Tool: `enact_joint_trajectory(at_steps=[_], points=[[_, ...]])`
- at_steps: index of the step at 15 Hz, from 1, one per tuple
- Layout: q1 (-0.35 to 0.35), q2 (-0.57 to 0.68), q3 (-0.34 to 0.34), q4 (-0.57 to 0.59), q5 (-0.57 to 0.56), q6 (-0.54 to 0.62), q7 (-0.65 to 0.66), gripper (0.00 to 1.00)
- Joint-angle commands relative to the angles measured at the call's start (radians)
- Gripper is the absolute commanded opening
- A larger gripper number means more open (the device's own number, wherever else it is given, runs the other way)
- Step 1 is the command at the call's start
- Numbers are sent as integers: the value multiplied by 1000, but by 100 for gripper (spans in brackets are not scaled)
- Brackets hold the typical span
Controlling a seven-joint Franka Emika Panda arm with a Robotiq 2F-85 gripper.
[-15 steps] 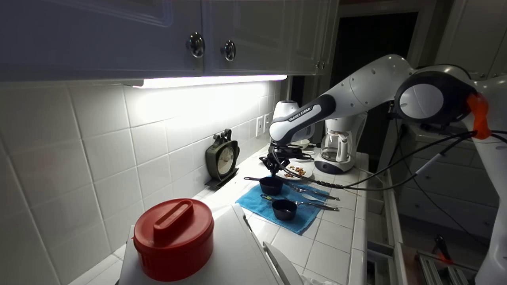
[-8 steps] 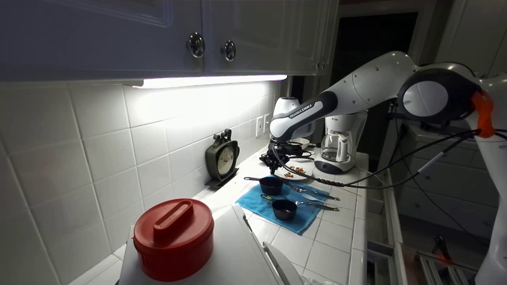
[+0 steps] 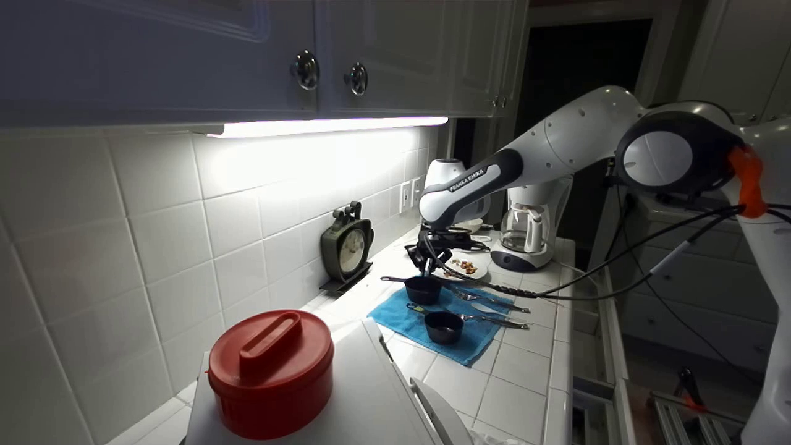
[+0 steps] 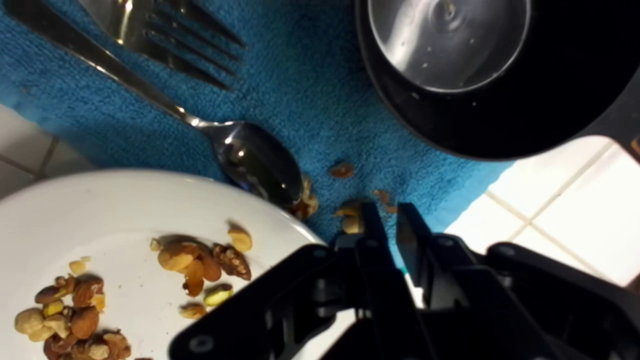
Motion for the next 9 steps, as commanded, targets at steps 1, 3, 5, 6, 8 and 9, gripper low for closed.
enact_joint_trajectory(at_steps=[1, 3, 5, 6, 8, 9], points=[[3, 12, -4, 1, -20, 3, -6, 31], [4, 17, -8, 1, -22, 5, -6, 33], [3, 21, -9, 3, -22, 4, -6, 37], [3, 22, -10, 3, -23, 5, -7, 36], [2, 24, -13, 3, -23, 6, -7, 26], [2, 24, -13, 3, -23, 6, -7, 22]])
